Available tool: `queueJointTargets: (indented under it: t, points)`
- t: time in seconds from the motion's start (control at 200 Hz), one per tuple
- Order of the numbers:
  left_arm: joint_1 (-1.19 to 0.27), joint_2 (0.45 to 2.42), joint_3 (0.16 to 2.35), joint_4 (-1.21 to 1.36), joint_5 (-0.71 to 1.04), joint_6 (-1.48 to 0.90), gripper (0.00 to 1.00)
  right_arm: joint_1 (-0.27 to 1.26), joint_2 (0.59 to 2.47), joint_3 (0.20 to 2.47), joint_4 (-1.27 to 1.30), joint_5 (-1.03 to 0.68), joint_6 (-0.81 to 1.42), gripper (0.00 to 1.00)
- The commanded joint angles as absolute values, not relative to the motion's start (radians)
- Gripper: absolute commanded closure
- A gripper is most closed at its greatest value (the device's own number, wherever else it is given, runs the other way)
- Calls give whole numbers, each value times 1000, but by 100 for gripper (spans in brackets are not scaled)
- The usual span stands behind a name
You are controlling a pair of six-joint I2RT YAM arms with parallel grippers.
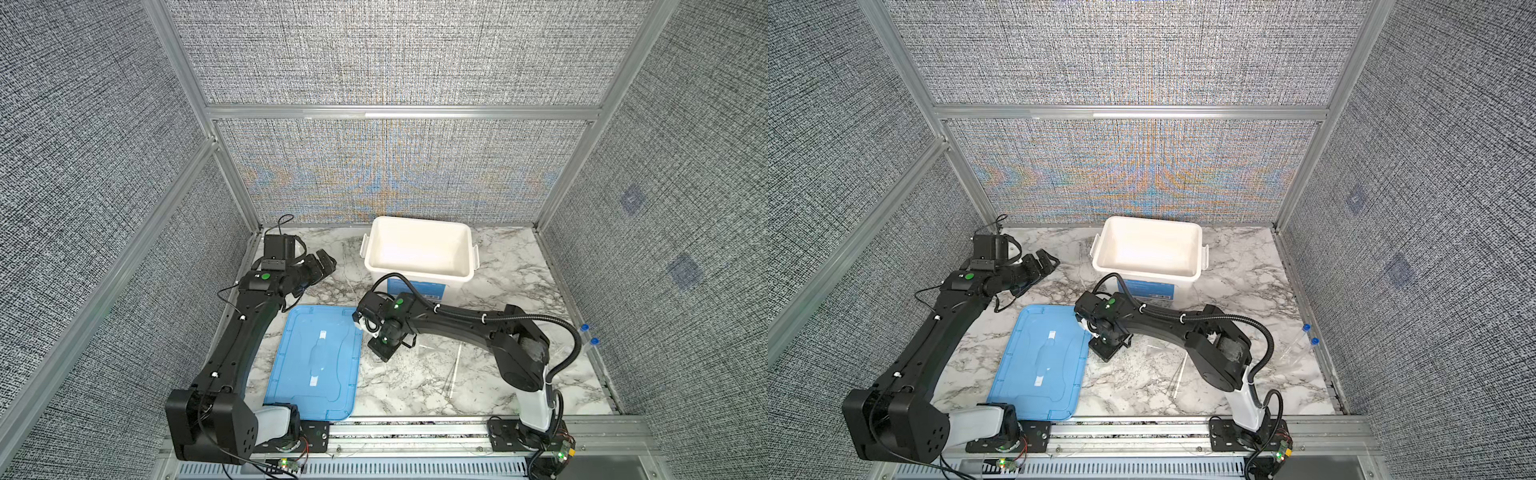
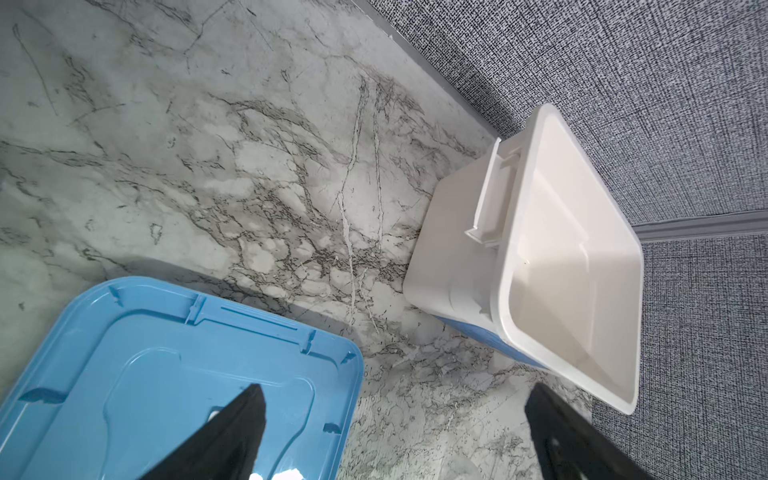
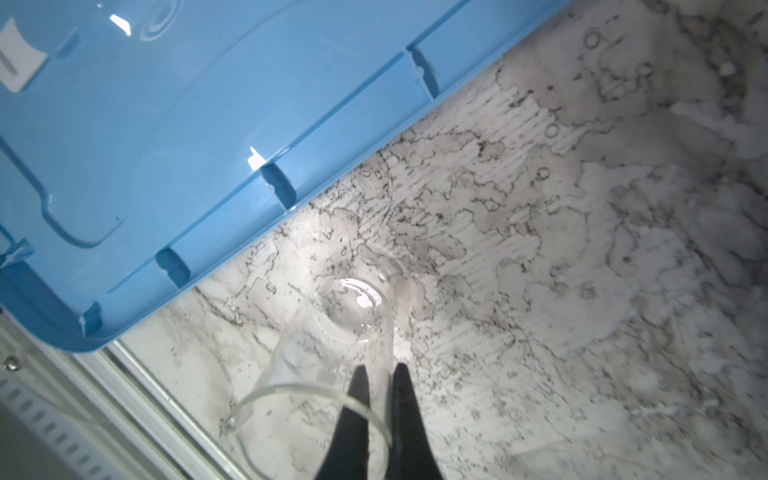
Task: Organize the chemistry lab equipment
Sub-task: 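Close the right gripper on the rim of the clear funnel, then carry the funnel with the right gripper into the white bin and release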
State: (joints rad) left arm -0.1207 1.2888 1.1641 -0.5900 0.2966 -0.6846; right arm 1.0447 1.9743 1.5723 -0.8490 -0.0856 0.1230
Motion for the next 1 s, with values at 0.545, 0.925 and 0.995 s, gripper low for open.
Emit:
queueJointTargets:
  t: [0.545, 0.925, 0.995]
  points:
    - [-300, 1374, 1186, -472, 301, -689, 4, 654, 1855, 2164, -1237, 55, 46, 100]
    - [-399, 1571, 1321, -541, 205, -632, 3, 503, 2214, 2508, -1402, 186, 23, 100]
    - [-411, 1619, 1368, -571, 205, -618, 3, 503, 2230, 2482, -1370, 183, 17, 100]
